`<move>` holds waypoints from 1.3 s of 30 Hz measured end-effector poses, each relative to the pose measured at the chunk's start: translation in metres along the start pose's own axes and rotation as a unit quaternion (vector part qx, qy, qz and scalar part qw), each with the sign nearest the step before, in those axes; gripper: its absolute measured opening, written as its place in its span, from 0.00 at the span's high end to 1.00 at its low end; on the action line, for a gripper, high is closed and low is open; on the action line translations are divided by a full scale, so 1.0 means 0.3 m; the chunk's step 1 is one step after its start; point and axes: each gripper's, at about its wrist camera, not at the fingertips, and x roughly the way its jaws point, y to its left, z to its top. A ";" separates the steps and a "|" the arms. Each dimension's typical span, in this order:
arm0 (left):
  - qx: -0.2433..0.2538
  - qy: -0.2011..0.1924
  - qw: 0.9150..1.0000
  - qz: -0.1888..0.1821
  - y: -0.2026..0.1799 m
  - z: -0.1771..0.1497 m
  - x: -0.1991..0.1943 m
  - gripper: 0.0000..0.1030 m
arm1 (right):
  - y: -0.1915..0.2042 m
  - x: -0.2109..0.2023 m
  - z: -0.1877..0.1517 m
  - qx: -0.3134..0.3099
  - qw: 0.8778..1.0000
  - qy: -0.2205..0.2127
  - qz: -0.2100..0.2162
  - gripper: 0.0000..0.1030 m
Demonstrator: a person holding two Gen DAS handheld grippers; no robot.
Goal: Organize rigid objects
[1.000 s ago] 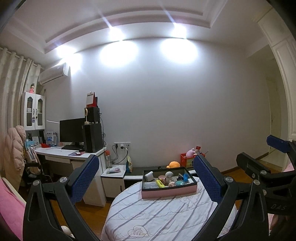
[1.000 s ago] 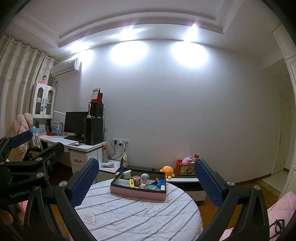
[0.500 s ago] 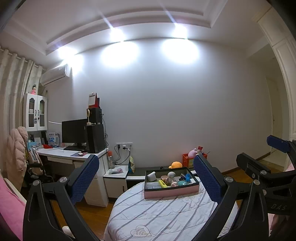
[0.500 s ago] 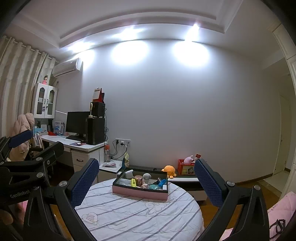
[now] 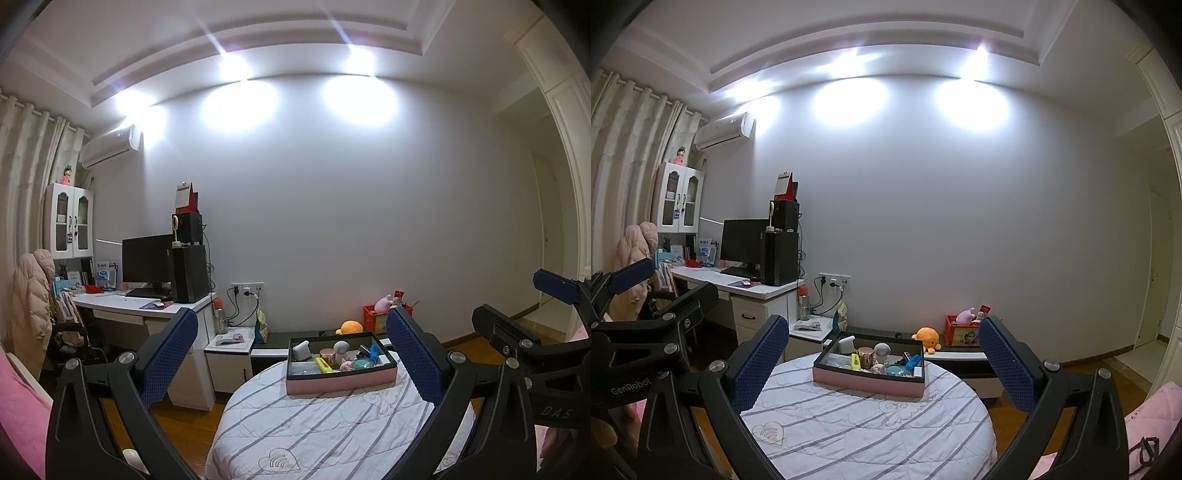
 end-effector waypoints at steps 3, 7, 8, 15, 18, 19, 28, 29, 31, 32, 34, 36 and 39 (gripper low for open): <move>-0.001 -0.003 1.000 0.000 0.000 0.002 0.005 0.00 | 0.001 -0.003 0.001 -0.001 1.000 -0.003 -0.001 0.00; 0.000 -0.002 1.000 -0.001 -0.004 0.000 0.009 0.00 | 0.005 -0.003 0.003 -0.005 1.000 -0.003 -0.006 0.00; 0.000 -0.004 1.000 0.000 -0.003 0.001 0.007 0.00 | 0.004 -0.002 0.002 -0.004 1.000 -0.001 -0.006 0.00; 0.000 -0.004 1.000 -0.001 -0.005 0.002 0.010 0.00 | 0.009 -0.002 0.002 -0.006 1.000 0.000 -0.008 0.00; 0.000 -0.004 1.000 0.000 -0.007 0.002 0.010 0.00 | 0.013 -0.004 0.004 -0.006 1.000 0.000 -0.007 0.00; 0.000 -0.004 1.000 0.000 -0.006 0.002 0.009 0.00 | 0.012 -0.002 0.004 -0.006 1.000 0.000 -0.007 0.00; 0.000 -0.003 1.000 -0.002 -0.007 0.001 0.014 0.00 | 0.012 -0.003 0.005 -0.006 1.000 0.001 -0.006 0.00; 0.000 -0.003 1.000 -0.002 -0.008 0.000 0.015 0.00 | 0.013 -0.003 0.004 -0.006 1.000 0.001 -0.007 0.00; -0.001 -0.002 1.000 -0.002 -0.006 0.000 0.017 0.00 | 0.013 0.000 0.004 -0.006 1.000 0.002 -0.006 0.00; -0.002 -0.001 1.000 -0.001 -0.007 -0.003 0.020 0.00 | 0.013 0.001 0.003 -0.006 1.000 0.003 -0.007 0.00; -0.002 -0.001 1.000 -0.002 -0.003 -0.006 0.023 0.00 | 0.011 0.002 0.000 -0.007 1.000 0.003 -0.008 0.00; -0.002 -0.001 1.000 -0.002 -0.002 -0.006 0.022 0.00 | 0.013 0.001 -0.001 -0.007 1.000 0.004 -0.008 0.00; -0.003 -0.004 1.000 -0.001 0.001 -0.007 0.020 0.00 | 0.014 0.001 0.000 -0.006 1.000 0.003 -0.008 0.00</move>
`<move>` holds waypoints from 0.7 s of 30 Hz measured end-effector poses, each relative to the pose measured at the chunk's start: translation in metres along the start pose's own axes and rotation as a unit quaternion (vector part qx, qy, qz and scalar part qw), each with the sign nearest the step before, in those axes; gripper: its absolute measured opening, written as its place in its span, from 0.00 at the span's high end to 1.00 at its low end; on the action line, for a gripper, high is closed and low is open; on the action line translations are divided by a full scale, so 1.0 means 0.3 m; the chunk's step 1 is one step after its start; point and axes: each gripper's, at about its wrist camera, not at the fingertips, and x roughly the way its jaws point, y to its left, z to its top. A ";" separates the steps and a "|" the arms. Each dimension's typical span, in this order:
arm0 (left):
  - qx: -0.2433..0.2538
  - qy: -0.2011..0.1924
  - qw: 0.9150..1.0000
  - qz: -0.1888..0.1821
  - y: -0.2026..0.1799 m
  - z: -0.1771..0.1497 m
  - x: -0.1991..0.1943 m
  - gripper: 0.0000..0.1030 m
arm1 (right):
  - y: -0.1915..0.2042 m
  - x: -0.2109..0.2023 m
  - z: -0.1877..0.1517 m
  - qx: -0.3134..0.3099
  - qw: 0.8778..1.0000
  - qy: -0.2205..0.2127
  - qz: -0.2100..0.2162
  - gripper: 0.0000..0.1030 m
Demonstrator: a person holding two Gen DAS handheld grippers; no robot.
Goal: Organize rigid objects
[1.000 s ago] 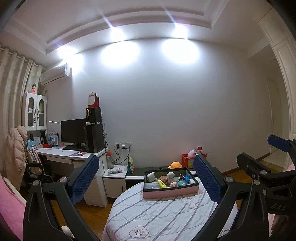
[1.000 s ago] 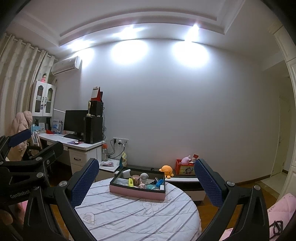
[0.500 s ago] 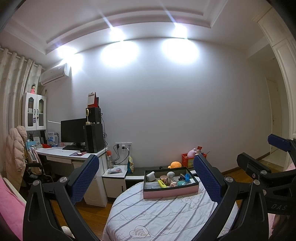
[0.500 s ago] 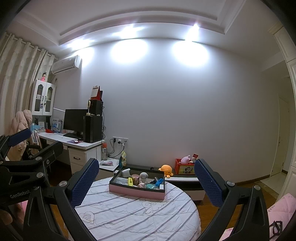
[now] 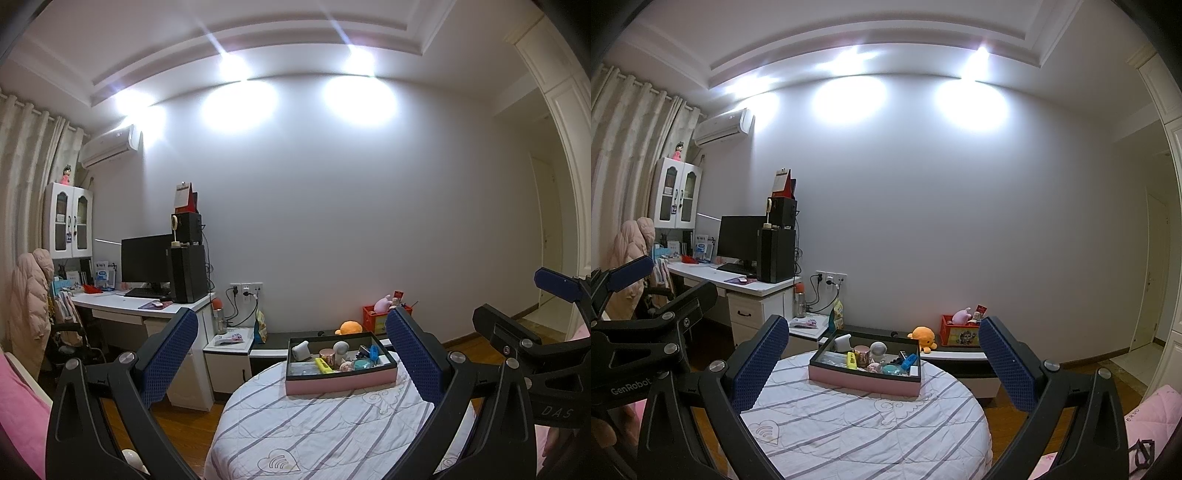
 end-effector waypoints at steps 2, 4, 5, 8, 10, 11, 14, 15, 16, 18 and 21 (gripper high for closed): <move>-0.001 -0.005 1.000 0.001 0.001 -0.004 -0.001 0.00 | 0.000 -0.001 0.000 0.001 1.000 -0.001 0.001 0.00; -0.001 -0.008 1.000 0.000 0.009 -0.004 -0.004 0.00 | 0.000 -0.001 -0.003 0.001 1.000 -0.001 0.002 0.00; 0.000 -0.008 1.000 0.001 0.009 -0.006 -0.003 0.00 | 0.000 -0.001 -0.004 0.001 1.000 -0.001 0.002 0.00; 0.002 -0.012 1.000 0.001 0.008 -0.011 -0.004 0.00 | -0.002 -0.002 -0.007 0.001 1.000 0.000 0.001 0.00; 0.002 -0.014 1.000 0.002 0.008 -0.011 -0.005 0.00 | -0.003 -0.002 -0.007 0.001 1.000 0.001 0.002 0.00; 0.002 -0.016 1.000 0.001 0.007 -0.012 -0.005 0.00 | -0.002 -0.003 -0.008 0.001 1.000 0.001 0.001 0.00; 0.002 -0.019 1.000 -0.001 0.009 -0.014 -0.005 0.00 | -0.001 -0.008 -0.011 0.001 1.000 0.001 0.000 0.00; 0.003 -0.022 1.000 0.000 0.009 -0.017 -0.008 0.00 | -0.002 -0.006 -0.009 0.001 1.000 0.001 0.000 0.00; 0.003 -0.025 1.000 0.000 0.009 -0.019 -0.009 0.00 | -0.002 -0.006 -0.010 0.001 1.000 0.002 0.000 0.00; 0.005 -0.025 1.000 0.002 0.009 -0.018 -0.011 0.00 | -0.003 -0.006 -0.011 0.000 1.000 0.001 -0.002 0.00; 0.007 -0.023 1.000 0.002 0.005 -0.018 -0.005 0.00 | -0.001 -0.003 -0.013 0.001 1.000 0.005 -0.002 0.00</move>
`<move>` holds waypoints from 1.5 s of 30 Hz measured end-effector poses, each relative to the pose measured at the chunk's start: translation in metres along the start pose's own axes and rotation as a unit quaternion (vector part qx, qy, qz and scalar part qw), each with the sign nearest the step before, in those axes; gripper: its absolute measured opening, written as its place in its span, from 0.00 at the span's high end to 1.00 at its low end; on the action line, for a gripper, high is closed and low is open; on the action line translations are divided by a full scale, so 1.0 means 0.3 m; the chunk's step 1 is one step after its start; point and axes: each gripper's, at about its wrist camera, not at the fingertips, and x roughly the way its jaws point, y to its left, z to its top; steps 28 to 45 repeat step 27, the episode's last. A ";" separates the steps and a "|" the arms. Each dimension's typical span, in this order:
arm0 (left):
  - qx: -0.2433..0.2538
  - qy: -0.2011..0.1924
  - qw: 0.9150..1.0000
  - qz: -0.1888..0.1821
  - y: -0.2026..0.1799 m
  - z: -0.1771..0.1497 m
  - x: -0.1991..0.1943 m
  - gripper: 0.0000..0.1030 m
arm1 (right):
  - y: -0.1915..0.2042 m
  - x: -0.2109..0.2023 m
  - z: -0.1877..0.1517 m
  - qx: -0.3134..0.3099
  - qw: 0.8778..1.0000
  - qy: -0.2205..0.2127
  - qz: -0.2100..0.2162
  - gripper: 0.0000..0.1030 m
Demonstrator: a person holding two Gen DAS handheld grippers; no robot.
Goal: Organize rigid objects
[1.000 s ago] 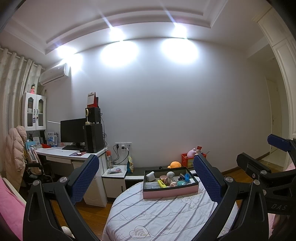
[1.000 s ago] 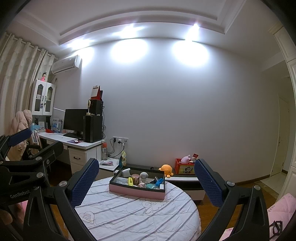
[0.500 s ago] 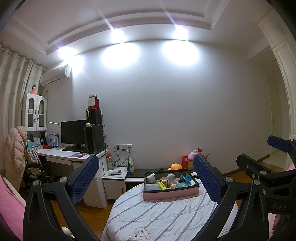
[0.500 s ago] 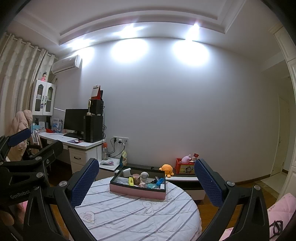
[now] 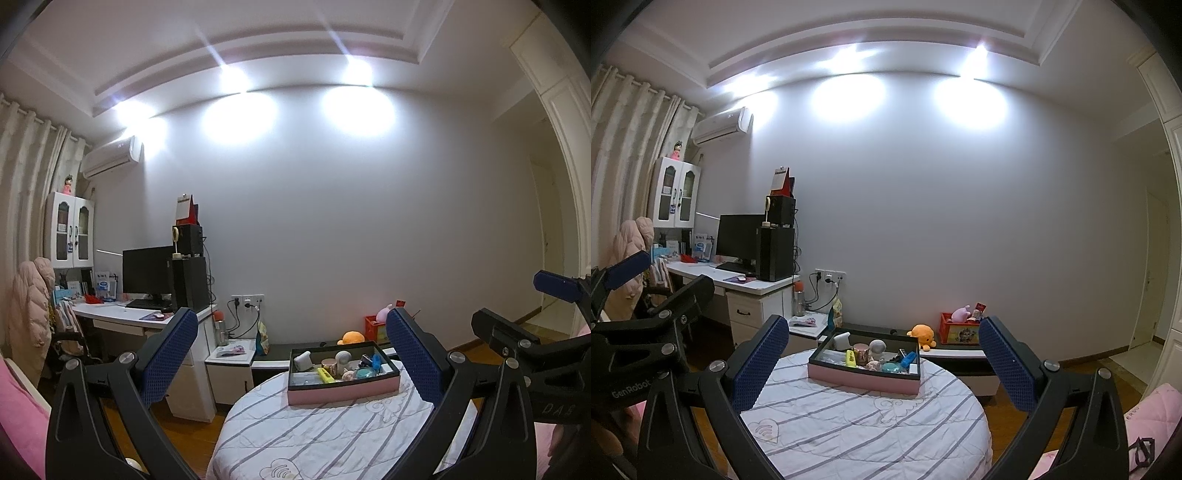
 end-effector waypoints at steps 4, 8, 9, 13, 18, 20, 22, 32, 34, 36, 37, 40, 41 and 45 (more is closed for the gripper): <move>0.001 0.001 1.000 -0.001 -0.001 0.001 0.002 0.00 | 0.003 0.006 0.005 0.000 1.000 0.003 -0.001 0.00; 0.001 0.001 1.000 0.000 -0.003 0.003 0.001 0.00 | 0.005 0.001 0.005 0.000 1.000 0.003 -0.002 0.00; 0.002 0.002 1.000 0.000 -0.002 0.003 0.002 0.00 | 0.005 0.002 0.005 0.000 1.000 0.003 -0.002 0.00; 0.002 0.004 1.000 0.000 -0.002 0.003 0.003 0.00 | 0.006 0.002 0.007 -0.001 1.000 0.004 -0.002 0.00; 0.002 0.004 1.000 0.000 -0.002 0.003 0.005 0.00 | 0.007 0.001 0.008 0.000 1.000 0.006 -0.003 0.00; 0.001 0.005 1.000 -0.002 0.000 0.003 0.007 0.00 | 0.009 -0.001 0.008 0.000 1.000 0.008 -0.004 0.00; 0.001 0.006 1.000 -0.003 0.003 0.002 0.009 0.00 | 0.011 -0.001 0.009 -0.001 1.000 0.009 -0.006 0.00; 0.002 0.005 1.000 -0.004 0.006 0.002 0.010 0.00 | 0.014 0.000 0.012 0.000 1.000 0.009 -0.006 0.00; 0.002 0.005 1.000 -0.004 0.006 0.002 0.010 0.00 | 0.014 0.000 0.012 0.000 1.000 0.009 -0.006 0.00; 0.002 0.005 1.000 -0.004 0.006 0.002 0.010 0.00 | 0.014 0.000 0.012 0.000 1.000 0.009 -0.006 0.00; 0.002 0.005 1.000 -0.004 0.006 0.002 0.010 0.00 | 0.014 0.000 0.012 0.000 1.000 0.009 -0.006 0.00; 0.002 0.005 1.000 -0.004 0.006 0.002 0.010 0.00 | 0.014 0.000 0.012 0.000 1.000 0.009 -0.006 0.00; 0.002 0.005 1.000 -0.004 0.006 0.002 0.010 0.00 | 0.014 0.000 0.012 0.000 1.000 0.009 -0.006 0.00; 0.002 0.005 1.000 -0.004 0.006 0.002 0.010 0.00 | 0.014 0.000 0.012 0.000 1.000 0.009 -0.006 0.00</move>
